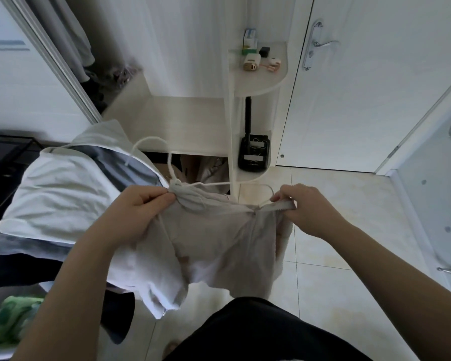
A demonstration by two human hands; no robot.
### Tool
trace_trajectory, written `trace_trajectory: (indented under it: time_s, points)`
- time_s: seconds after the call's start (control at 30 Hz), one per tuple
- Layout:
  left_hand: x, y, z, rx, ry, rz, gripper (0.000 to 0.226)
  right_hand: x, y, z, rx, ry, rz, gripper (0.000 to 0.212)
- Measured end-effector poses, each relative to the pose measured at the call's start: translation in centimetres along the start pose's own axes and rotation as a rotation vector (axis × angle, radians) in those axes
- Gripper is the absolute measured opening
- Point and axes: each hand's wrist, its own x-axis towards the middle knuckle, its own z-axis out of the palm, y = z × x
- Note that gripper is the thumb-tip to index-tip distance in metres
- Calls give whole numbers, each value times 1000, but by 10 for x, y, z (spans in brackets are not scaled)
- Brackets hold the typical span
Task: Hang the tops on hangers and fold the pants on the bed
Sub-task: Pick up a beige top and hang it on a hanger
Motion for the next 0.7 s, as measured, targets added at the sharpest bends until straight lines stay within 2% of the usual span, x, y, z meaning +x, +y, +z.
trace_trajectory:
  time_s: [0.07, 0.13, 0.17, 0.2, 0.27, 0.33, 0.4, 0.47, 0.53, 0.63, 0.7]
  points:
    - [-1, -6, -8, -45, 96, -7, 23, -7, -1, -1, 203, -14, -103, 19]
    - [0, -13, -13, -57, 174, -7, 22, -13, -2, -6, 410, -160, -66, 17]
    - [0, -17, -15, -63, 192, -6, 20, -14, -2, -7, 419, -258, -26, 22]
    - [1, -19, -15, -76, 192, -3, 19, -13, 2, -6, 338, -339, -7, 30]
    - [1, -21, -13, -107, 157, 8, 19, -9, 8, -4, 20, -427, 16, 40]
    - [0, -20, -6, -118, 108, 7, 18, -7, 12, -3, -316, -417, -13, 40]
    - [-2, -19, 0, -129, 49, -9, 22, -8, 14, -2, -445, -379, -24, 27]
    - [-4, -19, 4, -101, 2, -15, 24, -9, 12, -4, -391, -327, 7, 15]
    - [-5, -19, 6, -45, -39, -19, 24, -7, 13, -4, -327, -256, 8, 21]
    - [-4, -15, 13, 43, -98, -24, 25, -5, 1, -7, -259, -151, -34, 13]
    - [-2, -9, 22, 100, -117, -2, 27, -7, -14, -9, -144, -131, -86, 23]
